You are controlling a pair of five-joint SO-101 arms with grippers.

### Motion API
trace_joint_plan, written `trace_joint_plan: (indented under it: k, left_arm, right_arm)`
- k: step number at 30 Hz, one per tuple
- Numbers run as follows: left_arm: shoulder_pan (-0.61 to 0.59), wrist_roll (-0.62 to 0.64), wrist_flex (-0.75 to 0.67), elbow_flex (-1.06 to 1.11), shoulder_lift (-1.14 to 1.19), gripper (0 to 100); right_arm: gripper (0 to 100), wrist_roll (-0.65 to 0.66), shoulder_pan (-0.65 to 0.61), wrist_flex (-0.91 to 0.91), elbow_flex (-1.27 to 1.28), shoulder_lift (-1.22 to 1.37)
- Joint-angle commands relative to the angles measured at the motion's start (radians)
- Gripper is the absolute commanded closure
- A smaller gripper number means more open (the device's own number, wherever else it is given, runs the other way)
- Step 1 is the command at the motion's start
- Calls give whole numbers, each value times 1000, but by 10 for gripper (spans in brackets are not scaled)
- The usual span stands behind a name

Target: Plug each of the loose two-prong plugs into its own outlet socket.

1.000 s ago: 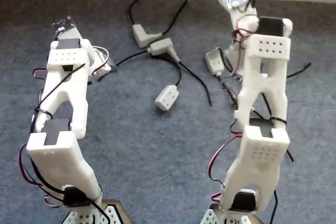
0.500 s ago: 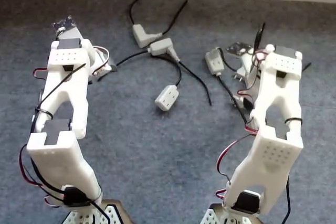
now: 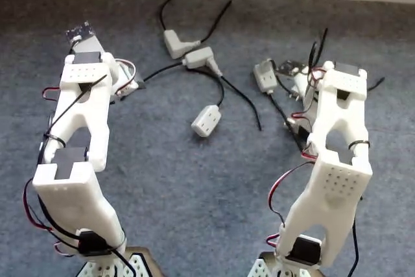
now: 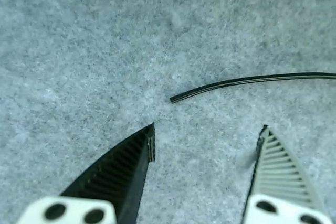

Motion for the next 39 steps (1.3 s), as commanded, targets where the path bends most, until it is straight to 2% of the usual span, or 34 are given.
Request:
trace_joint_plan:
  k: [1, 7, 14, 23, 27, 31, 35, 39]
  left_arm:
    - [19, 6, -11, -5, -51, 691]
    - [19, 6, -11, -7, -53, 691]
    - [13, 6, -11, -7, -59, 691]
    - [-10, 8, -12, -8, -61, 691]
    - [-33, 9, -11, -15, -61, 691]
    - [-28, 9, -9, -18, -61, 691]
    - [-27, 9, -9, -18, -61, 691]
    - [-25, 9, -9, -18, -61, 691]
  right_arm:
    - [980, -78, -35, 48, -44, -36]
    - [981, -379, -143, 308, -269, -147]
    - [981, -781, -278, 311, -303, -245]
    - [981, -1148, -501, 311, -294, -249]
    - [981, -1162, -636, 311, -228, -257]
    - [981, -1049, -700, 311, -166, -295]
    - [981, -956, -716, 311, -70, -449]
    - [981, -810, -674, 309, 202, -670]
